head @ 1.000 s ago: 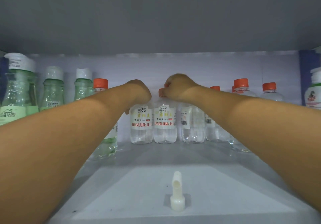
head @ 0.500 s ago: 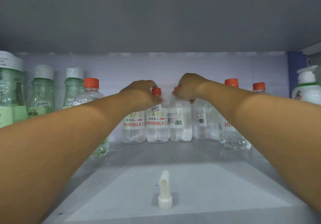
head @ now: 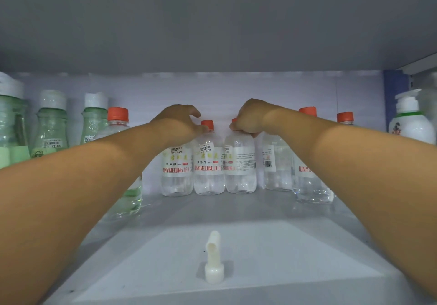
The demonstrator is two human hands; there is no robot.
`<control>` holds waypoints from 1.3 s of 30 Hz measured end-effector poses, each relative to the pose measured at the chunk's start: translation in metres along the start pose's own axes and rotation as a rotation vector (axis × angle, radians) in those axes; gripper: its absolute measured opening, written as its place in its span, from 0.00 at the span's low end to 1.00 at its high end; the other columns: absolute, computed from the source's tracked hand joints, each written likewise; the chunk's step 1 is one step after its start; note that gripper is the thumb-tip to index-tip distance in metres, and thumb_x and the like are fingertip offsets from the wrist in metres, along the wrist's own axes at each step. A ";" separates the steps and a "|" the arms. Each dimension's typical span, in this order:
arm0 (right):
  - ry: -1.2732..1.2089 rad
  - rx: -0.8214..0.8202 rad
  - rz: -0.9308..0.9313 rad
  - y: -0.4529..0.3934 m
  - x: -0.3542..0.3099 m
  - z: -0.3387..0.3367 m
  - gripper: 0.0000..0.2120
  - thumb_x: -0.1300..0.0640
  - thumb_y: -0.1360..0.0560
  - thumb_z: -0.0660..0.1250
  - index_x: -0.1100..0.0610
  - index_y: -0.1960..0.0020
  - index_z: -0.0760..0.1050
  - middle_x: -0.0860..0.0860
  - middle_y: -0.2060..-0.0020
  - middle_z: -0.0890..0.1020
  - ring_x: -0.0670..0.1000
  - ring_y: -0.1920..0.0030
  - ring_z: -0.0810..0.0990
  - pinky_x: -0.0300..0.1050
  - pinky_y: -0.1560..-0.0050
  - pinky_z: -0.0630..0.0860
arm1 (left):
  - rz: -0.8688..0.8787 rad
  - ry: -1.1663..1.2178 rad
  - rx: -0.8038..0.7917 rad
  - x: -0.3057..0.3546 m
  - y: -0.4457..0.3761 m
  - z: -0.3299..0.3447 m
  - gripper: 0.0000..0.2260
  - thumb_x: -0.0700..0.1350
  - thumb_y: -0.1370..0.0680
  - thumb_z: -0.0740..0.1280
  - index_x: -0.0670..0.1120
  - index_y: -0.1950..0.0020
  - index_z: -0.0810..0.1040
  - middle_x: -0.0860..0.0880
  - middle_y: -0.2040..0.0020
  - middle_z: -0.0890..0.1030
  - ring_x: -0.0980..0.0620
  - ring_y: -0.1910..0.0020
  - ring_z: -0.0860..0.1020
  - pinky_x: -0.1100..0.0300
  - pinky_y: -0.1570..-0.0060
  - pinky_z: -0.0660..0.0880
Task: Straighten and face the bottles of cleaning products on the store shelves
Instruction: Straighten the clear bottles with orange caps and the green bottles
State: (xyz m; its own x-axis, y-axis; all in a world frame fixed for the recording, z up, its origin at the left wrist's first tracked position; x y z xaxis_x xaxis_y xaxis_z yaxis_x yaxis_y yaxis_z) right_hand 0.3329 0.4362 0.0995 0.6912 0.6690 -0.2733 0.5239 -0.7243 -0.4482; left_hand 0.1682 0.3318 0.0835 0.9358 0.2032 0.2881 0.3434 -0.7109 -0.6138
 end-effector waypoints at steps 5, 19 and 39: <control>-0.089 0.009 -0.003 0.000 0.001 0.001 0.15 0.48 0.20 0.68 0.58 0.59 0.75 0.54 0.65 0.81 0.53 0.64 0.81 0.42 0.57 0.76 | -0.090 -0.067 -0.034 -0.006 0.003 -0.002 0.26 0.60 0.21 0.69 0.49 0.26 0.72 0.47 0.29 0.74 0.45 0.34 0.75 0.57 0.45 0.70; 0.017 0.015 -0.016 -0.005 -0.002 0.004 0.14 0.50 0.18 0.66 0.60 0.56 0.75 0.53 0.65 0.79 0.53 0.65 0.78 0.42 0.63 0.72 | -0.218 0.022 -0.105 -0.007 0.011 -0.001 0.23 0.56 0.20 0.69 0.42 0.32 0.75 0.47 0.52 0.77 0.47 0.58 0.78 0.55 0.63 0.76; -0.182 -0.062 0.154 0.121 0.089 -0.046 0.19 0.38 0.28 0.76 0.48 0.53 0.71 0.46 0.56 0.79 0.48 0.64 0.86 0.43 0.66 0.84 | -0.376 -0.057 0.014 -0.058 0.117 -0.081 0.36 0.67 0.29 0.74 0.53 0.27 0.67 0.50 0.41 0.78 0.43 0.52 0.81 0.50 0.68 0.84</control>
State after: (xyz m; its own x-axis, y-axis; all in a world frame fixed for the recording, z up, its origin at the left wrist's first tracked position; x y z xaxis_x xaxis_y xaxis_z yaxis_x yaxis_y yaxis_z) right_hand 0.4811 0.4005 0.0604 0.6670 0.5650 -0.4857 0.4529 -0.8251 -0.3379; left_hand 0.1477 0.1820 0.0546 0.7473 0.4851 0.4540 0.6640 -0.5707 -0.4831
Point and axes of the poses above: each hand's wrist, its own y-axis away from the middle knuckle, its own z-axis out of the palm, x = y × z, the point moved 3 cm from there along -y, towards the middle knuckle
